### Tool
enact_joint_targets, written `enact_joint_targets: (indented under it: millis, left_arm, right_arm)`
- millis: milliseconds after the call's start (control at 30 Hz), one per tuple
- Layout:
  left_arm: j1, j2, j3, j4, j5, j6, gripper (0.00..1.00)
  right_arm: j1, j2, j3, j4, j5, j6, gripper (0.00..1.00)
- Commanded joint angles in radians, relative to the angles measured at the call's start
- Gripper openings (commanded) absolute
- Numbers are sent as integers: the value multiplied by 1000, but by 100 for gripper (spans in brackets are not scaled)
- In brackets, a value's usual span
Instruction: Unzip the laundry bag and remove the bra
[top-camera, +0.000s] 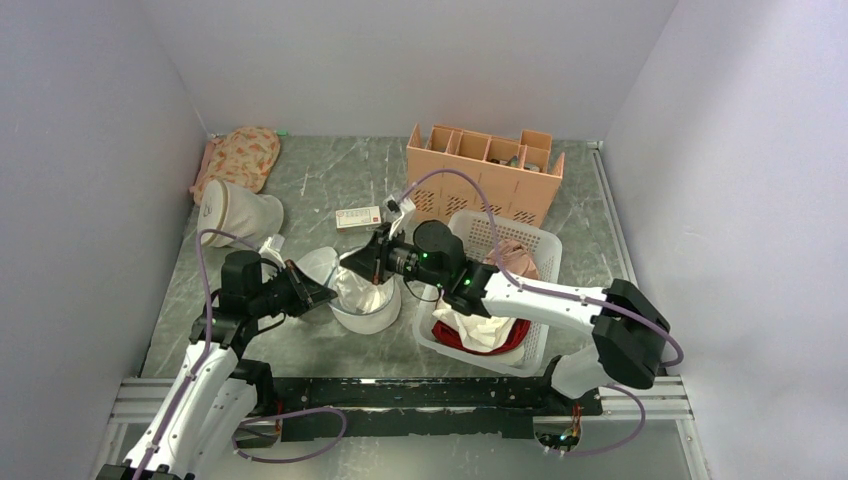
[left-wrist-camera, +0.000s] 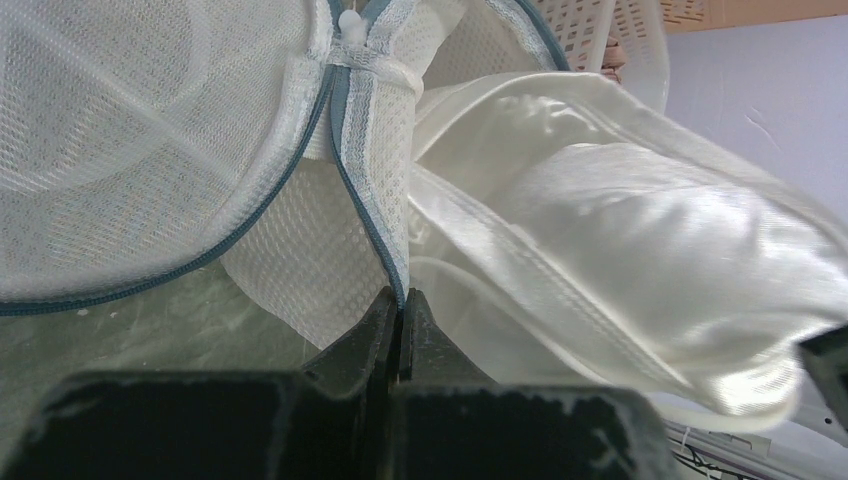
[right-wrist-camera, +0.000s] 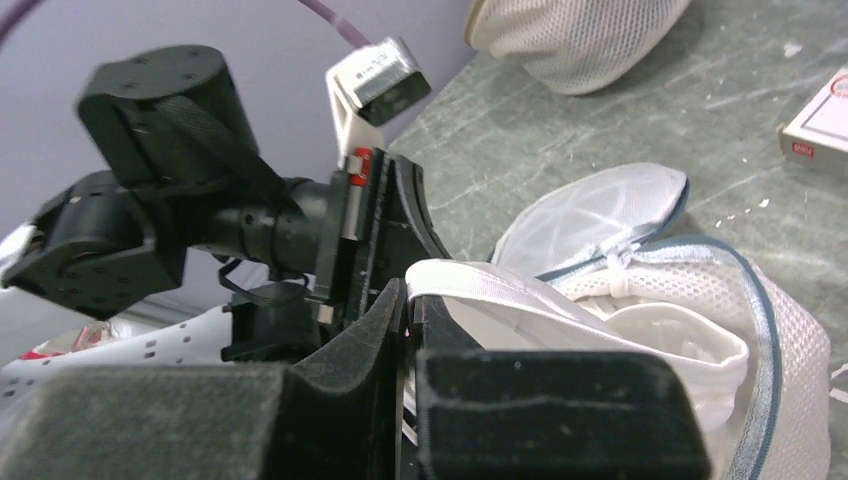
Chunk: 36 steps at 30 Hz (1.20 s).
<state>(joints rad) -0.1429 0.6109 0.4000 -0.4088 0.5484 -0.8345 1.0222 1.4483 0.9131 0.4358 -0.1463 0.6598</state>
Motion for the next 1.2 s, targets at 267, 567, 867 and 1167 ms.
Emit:
enact_joint_targets:
  millis: [267, 567, 867, 1167]
  left_arm:
    - [6, 8, 4, 36, 28, 11, 7]
    - [6, 6, 9, 28, 25, 15, 7]
    - [6, 13, 10, 34, 33, 17, 7]
    - [7, 59, 14, 57, 28, 27, 7]
  right_arm:
    - [-15, -219, 153, -94, 31, -140, 0]
    - [-16, -462, 114, -188, 143, -228, 0]
    - [-17, -731, -21, -500, 523, -341, 0]
    - [-17, -693, -135, -701, 1072, -254, 0]
